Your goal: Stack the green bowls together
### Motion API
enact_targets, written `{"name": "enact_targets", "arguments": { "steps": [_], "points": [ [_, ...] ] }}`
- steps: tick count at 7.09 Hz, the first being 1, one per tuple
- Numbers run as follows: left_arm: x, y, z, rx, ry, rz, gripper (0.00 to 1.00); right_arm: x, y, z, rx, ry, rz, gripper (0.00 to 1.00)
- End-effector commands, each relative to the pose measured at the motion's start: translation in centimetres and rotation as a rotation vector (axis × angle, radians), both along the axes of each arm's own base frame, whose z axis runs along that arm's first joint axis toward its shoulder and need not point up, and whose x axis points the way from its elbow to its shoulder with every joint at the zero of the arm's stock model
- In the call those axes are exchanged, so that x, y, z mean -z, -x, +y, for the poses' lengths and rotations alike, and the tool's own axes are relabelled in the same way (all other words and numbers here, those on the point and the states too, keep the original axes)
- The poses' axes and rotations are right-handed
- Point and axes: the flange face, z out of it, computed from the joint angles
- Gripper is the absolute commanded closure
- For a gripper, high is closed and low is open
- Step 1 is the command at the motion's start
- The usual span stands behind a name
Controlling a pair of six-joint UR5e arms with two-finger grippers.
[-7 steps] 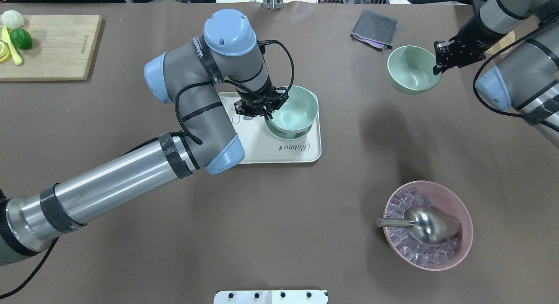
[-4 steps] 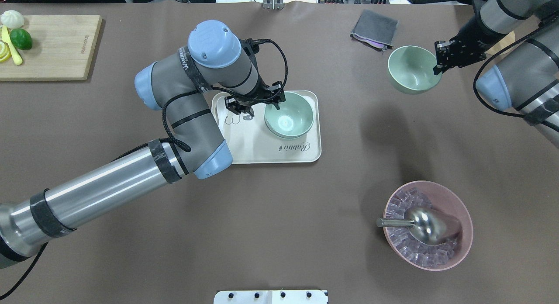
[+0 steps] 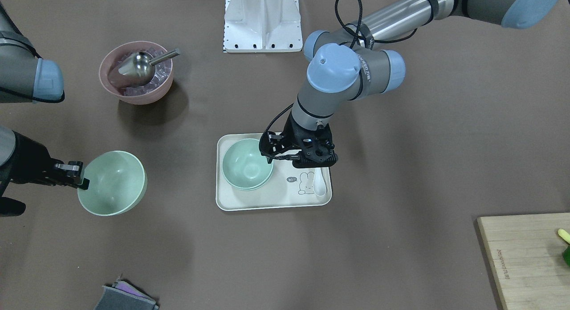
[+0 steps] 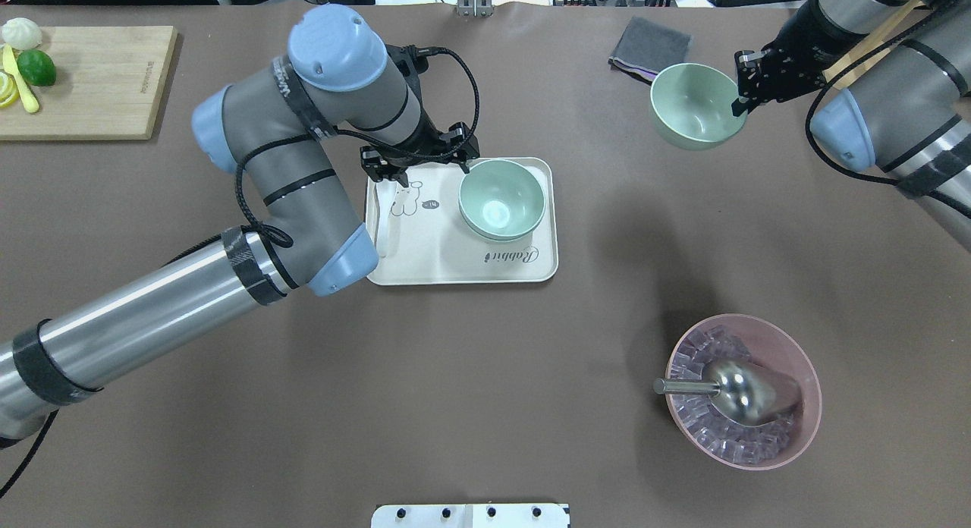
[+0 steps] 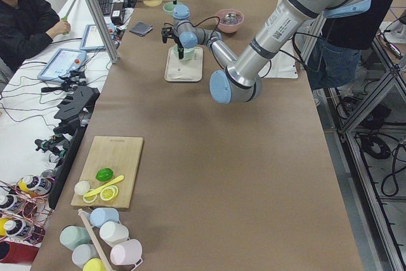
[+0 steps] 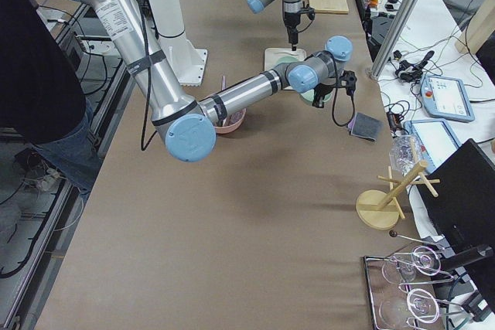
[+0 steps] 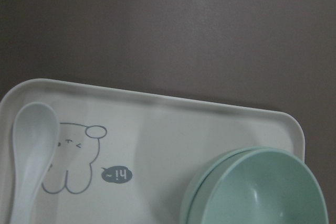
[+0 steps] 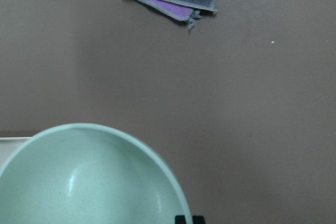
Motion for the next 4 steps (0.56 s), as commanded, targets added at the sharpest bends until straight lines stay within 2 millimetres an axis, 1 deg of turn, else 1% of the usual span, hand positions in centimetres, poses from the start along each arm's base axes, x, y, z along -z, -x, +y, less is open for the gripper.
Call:
{"name": "enact_targets", "arguments": {
  "steps": [1,2,3,4],
  "points": [
    [-1.4,9.3,-0.1,-0.039,-0.045,-0.078,0.02,6.5,1.7,0.1,0.013,0.004,0.021,1.0],
    [-3.7,12.5,-0.2,-0.055,-0.057,-0.089,0.02,8.3,5.4,1.0,0.04,-0.028,0.061,1.0],
    [-5.3,14.9,-0.6,-0.055,-0.078,-0.101,0.02,9.9,9.6,2.4,0.043,-0.031,0.099,1.0],
    [-6.0,16.4,-1.3,-0.056,-0.09,-0.106,0.02,12.8,14.0,4.3,0.032,-0.028,0.112,1.0]
  ]
}}
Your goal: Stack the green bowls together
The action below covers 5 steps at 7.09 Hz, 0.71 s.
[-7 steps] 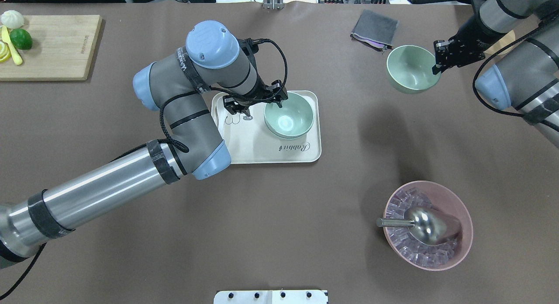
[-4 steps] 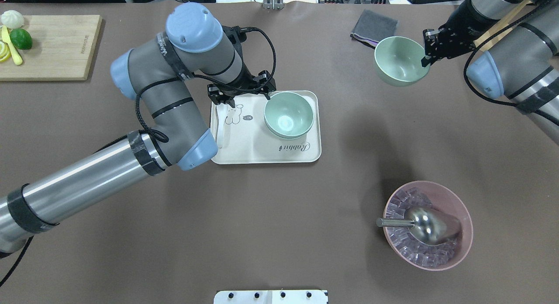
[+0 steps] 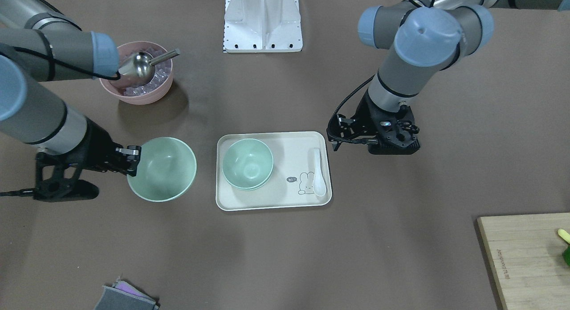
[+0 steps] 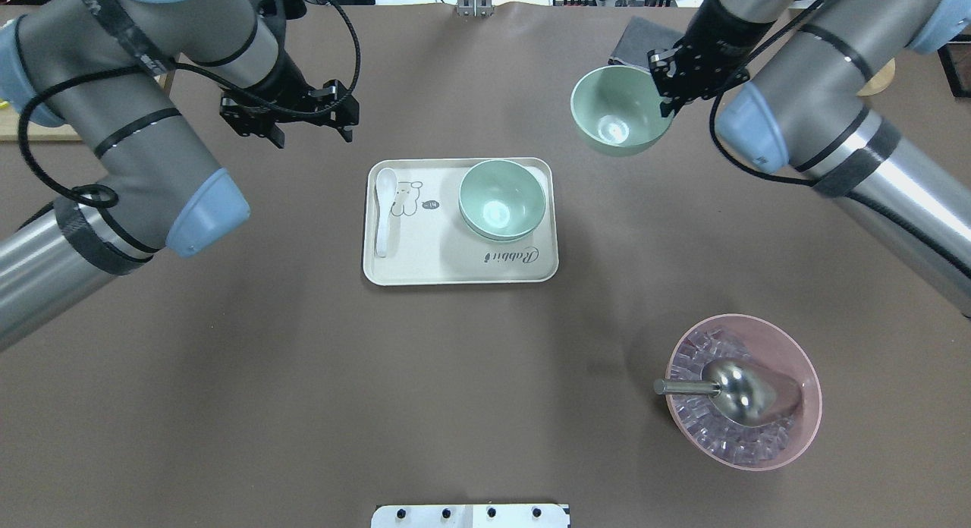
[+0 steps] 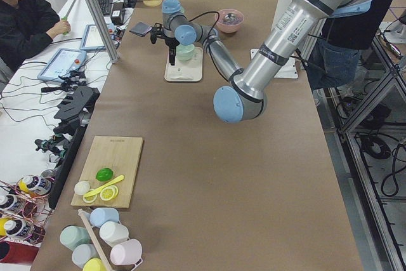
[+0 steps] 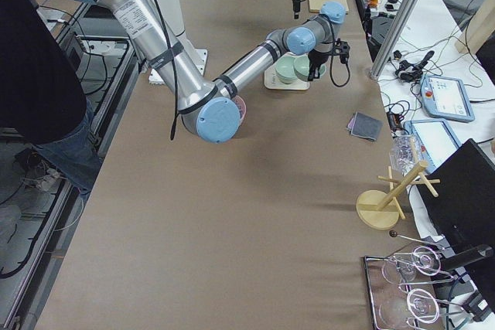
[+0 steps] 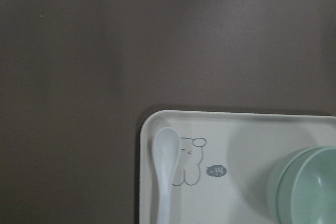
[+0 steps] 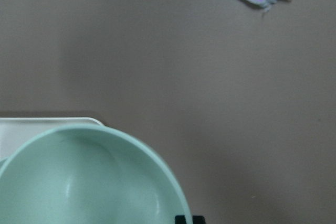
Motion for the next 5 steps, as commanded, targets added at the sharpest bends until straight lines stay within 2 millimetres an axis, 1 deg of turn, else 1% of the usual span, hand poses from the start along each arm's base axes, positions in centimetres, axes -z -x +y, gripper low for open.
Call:
{"name": "enact_targets", "arguments": {
  "steps": [1,2,3,4,5],
  "points": [
    [-1.9,3.3,-0.8,-0.014,-0.012,-0.003,0.02,3.6,8.8,4.4,0.035,-0.027,0.036,1.0],
    [-2.1,3.3,-0.8,-0.017,-0.013,-0.005,0.02,4.8,11.8,6.2,0.046,-0.032,0.043,1.0],
    [-2.1,3.3,-0.8,-0.017,-0.013,-0.005,0.02,4.5,12.6,6.5,0.042,-0.036,0.06,1.0],
    [-2.1,3.3,-0.8,-0.018,-0.012,-0.005,0.02,4.7,12.8,6.5,0.042,-0.05,0.046,1.0],
    [-2.2,3.2,-0.9,-0.019,-0.01,-0.008,0.02,4.1,13.3,6.0,0.04,-0.054,0.039,1.0]
  ]
}}
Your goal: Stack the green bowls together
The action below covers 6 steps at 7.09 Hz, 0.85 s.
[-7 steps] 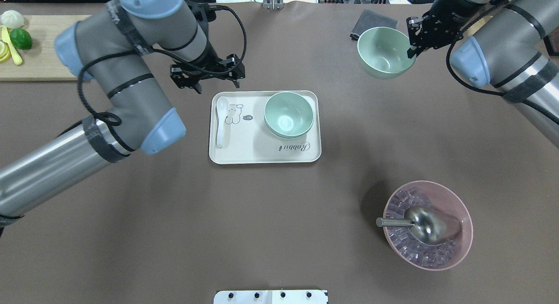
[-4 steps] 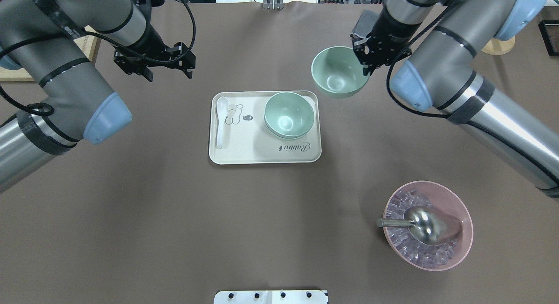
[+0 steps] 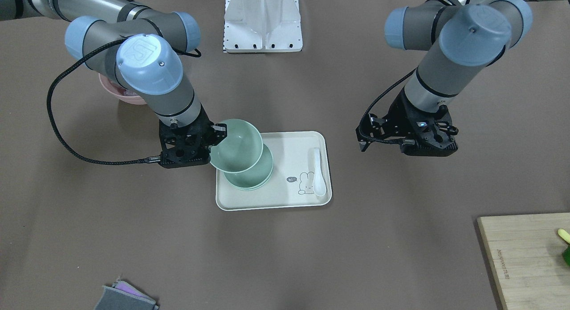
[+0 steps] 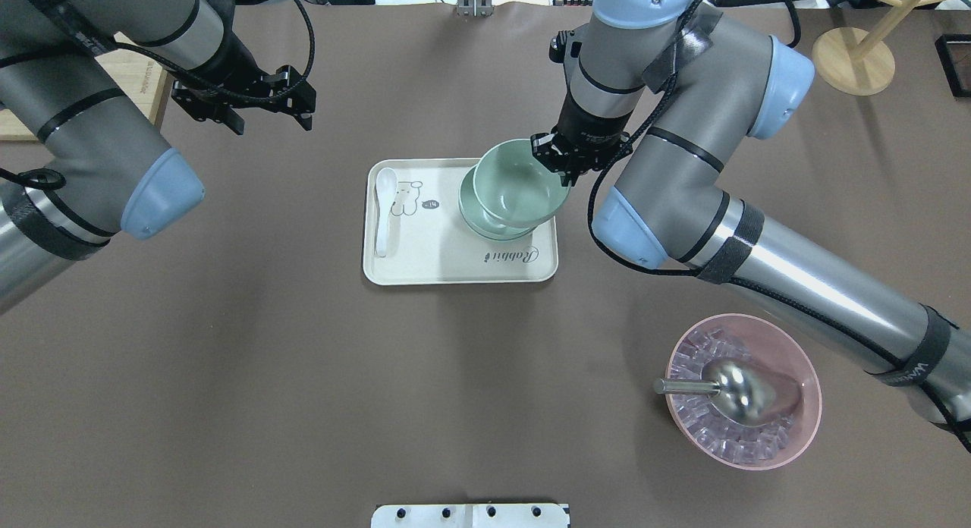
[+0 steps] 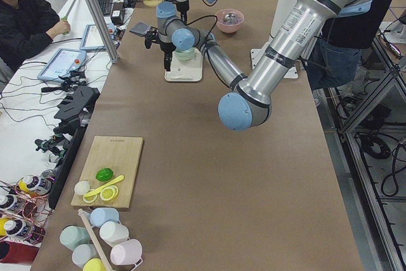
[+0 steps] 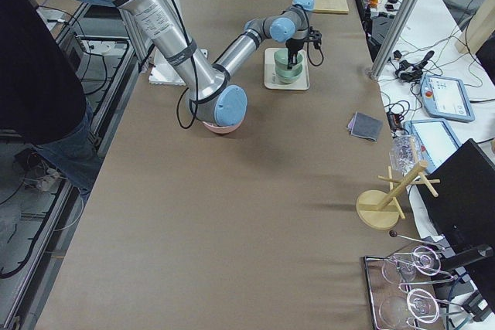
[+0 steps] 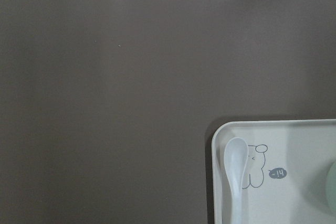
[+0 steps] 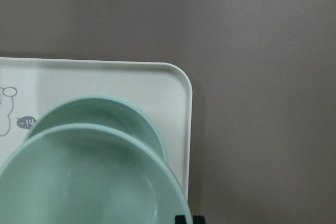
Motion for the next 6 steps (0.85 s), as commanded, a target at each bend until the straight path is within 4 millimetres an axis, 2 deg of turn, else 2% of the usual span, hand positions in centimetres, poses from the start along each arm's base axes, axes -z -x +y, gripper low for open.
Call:
{"name": "enact_targets", "arguments": {
  "steps": [1,6],
  "points": [
    [-0.34,-0.25,-0.09,-0.002,0.007,-0.005,0.02,-0.88,1.16,-0.72,-0.019,0.001,-0.016,1.0],
    [-0.82,-0.65,-0.26,-0.006,0.013,-0.008,0.02,-1.21,1.79,-0.85,-0.032,0.006,-0.031,1.0]
  ]
}}
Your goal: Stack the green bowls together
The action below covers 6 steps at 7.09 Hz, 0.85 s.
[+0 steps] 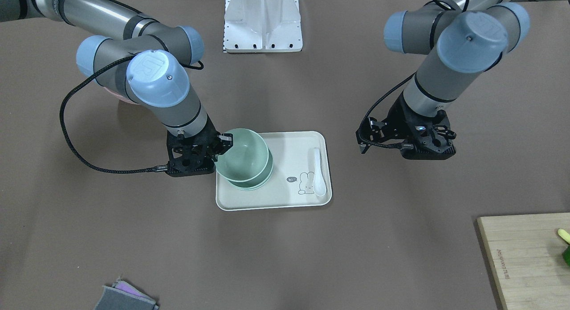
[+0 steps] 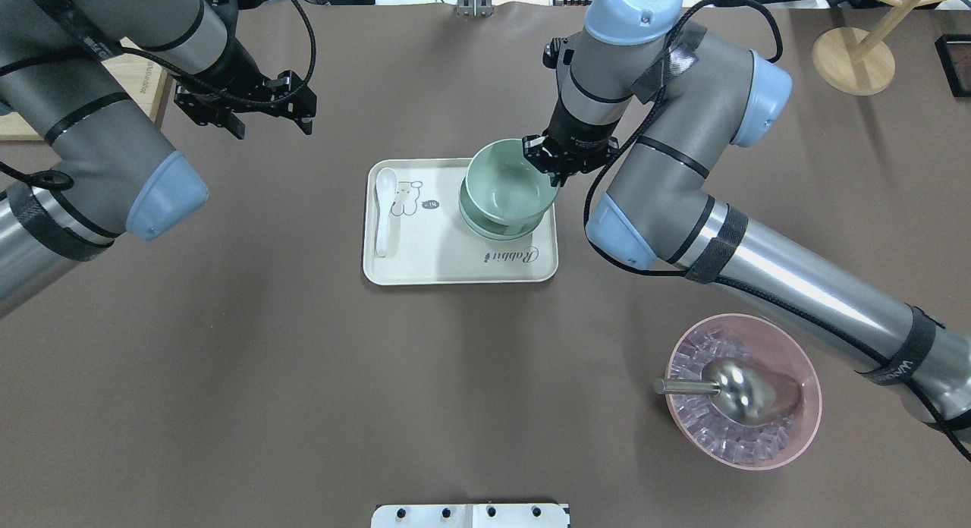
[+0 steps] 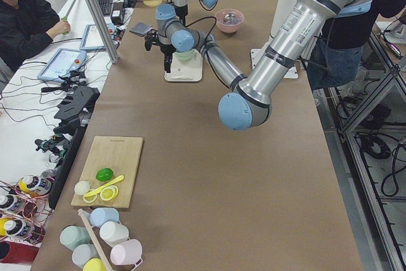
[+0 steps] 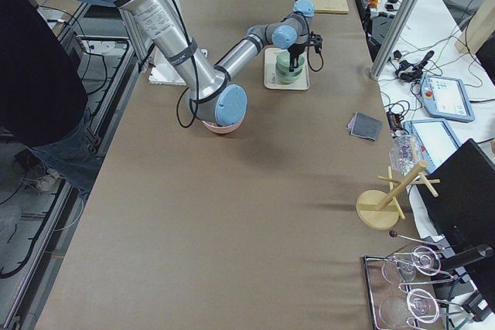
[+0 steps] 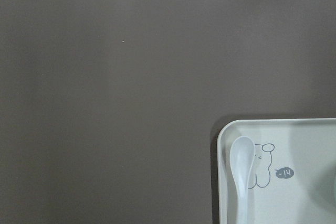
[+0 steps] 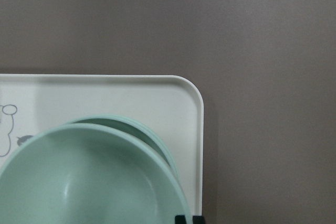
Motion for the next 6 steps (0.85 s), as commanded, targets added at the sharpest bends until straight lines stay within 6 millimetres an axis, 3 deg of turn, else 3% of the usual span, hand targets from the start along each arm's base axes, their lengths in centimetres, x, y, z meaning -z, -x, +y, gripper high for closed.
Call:
{"name": "enact_targets", "arguments": {
  "steps": [1,5,6],
  "points": [
    [-0.14,-0.08,-0.07,0.0,0.001,-0.001,0.02,-0.26,0.38,-0.14,-0.007,0.003,-0.008,1.0],
    [-0.41,-0.29,-0.18,-0.002,0.004,-0.003,0.02,-0.74,1.15,-0.26,-0.024,0.017,-0.024,1.0],
    [-0.47,-0.31,-0.21,-0.002,0.005,-0.004,0.02,-0.63,1.16,-0.26,-0.022,0.013,-0.025,0.81]
  ]
}}
